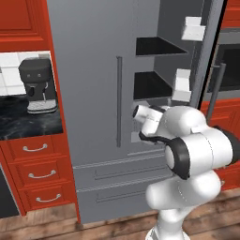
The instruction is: Retrieve a lemon from the fridge and place it on the cutting board with the fish.
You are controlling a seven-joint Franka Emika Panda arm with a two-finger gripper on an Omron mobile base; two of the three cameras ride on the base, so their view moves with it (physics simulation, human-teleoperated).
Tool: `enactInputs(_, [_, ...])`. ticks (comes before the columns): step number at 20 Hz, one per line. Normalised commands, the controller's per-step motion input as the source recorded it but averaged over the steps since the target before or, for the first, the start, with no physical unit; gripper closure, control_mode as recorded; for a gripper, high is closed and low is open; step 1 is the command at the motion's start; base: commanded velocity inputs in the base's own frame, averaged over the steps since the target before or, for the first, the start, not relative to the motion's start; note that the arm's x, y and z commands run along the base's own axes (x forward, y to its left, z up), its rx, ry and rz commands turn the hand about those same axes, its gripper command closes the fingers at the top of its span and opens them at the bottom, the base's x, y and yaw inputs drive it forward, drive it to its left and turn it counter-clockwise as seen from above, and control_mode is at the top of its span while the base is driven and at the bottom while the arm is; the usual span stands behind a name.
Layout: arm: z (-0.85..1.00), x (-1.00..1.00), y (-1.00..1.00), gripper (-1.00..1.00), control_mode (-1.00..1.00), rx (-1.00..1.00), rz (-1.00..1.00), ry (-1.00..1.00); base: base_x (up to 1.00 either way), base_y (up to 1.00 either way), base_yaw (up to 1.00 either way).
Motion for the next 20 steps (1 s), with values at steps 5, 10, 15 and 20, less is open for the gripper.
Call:
enactInputs(5, [-0.10,-0.37,-1.00,-1.00,-1.00,0.00,-0.05,0.02,0.00,0.00,0.00])
enactInputs(10, [-0.08,-0.77,-1.00,-1.00,-1.00,0.00,-0.04,0.00,0.00,0.00,0.00])
enactInputs(15, [0.00,-0.38,-0.12,-1.00,-1.00,0.00,0.00,-0.01,0.00,0.00,0.00])
enactInputs(20, [0.07,0.10,1.00,-1.00,-1.00,0.05,0.00,-0.19,0.00,0.00,0.00])
